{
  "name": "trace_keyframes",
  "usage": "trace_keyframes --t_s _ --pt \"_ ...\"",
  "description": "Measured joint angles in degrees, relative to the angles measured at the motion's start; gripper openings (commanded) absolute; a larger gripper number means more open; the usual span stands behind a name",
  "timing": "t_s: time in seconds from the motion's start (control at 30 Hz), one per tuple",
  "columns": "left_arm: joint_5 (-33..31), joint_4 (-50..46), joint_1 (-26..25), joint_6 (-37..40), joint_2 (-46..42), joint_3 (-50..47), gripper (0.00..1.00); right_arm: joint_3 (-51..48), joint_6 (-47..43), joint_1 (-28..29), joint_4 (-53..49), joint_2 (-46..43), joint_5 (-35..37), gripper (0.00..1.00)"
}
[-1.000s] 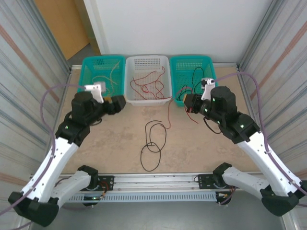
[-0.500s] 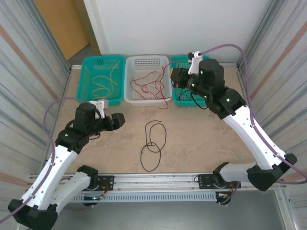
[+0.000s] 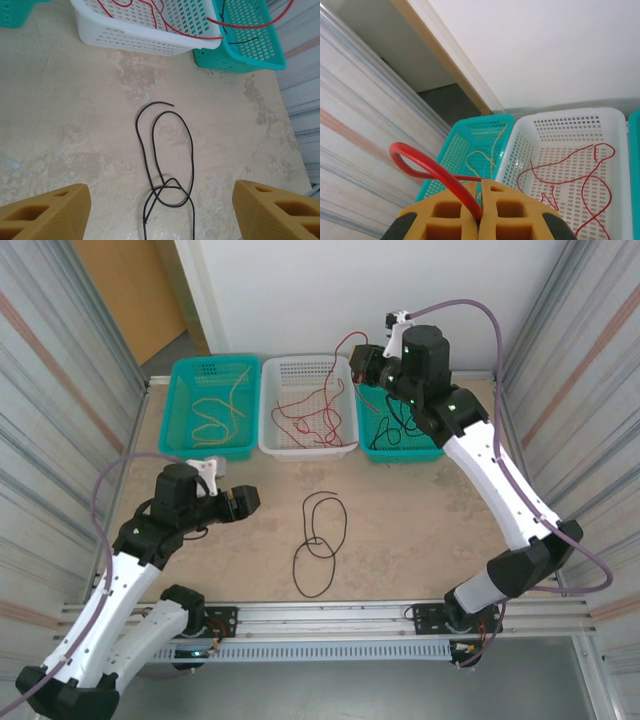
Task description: Untangle the cables
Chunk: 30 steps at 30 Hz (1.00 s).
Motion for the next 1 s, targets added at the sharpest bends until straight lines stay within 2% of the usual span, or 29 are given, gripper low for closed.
trace_keyframes --t_s 0.5,0.53,0.63,0.67,0.83,1.0 --pt "0.66 -0.28 0.00 1.40 1.53 -0.11 0.74 7.98 0.04 -2.23 0.68 12.46 -2.60 0.00" --pt "0.87 -0.26 0.00 1.42 1.53 -0.20 0.74 8.59 0.04 -2.23 0.66 12.94 -2.60 0.04" --pt "1.44 0.07 0.00 1.44 1.68 -0.31 0.73 11.65 0.24 -2.23 0.07 15.34 -2.86 0.34" --pt "1.57 0.20 0.00 1.44 1.68 -0.42 0.73 13.16 0.31 -2.23 -0.46 16.50 -3.15 0.37" --pt "1.88 1.36 0.00 1.46 2.27 -1.64 0.72 17.68 -0.92 -1.27 -5.55 21.92 -2.36 0.47" --pt "3.19 1.60 0.00 1.55 2.36 -1.97 0.76 9.53 -1.62 1.14 -8.02 20.61 0.11 0.42"
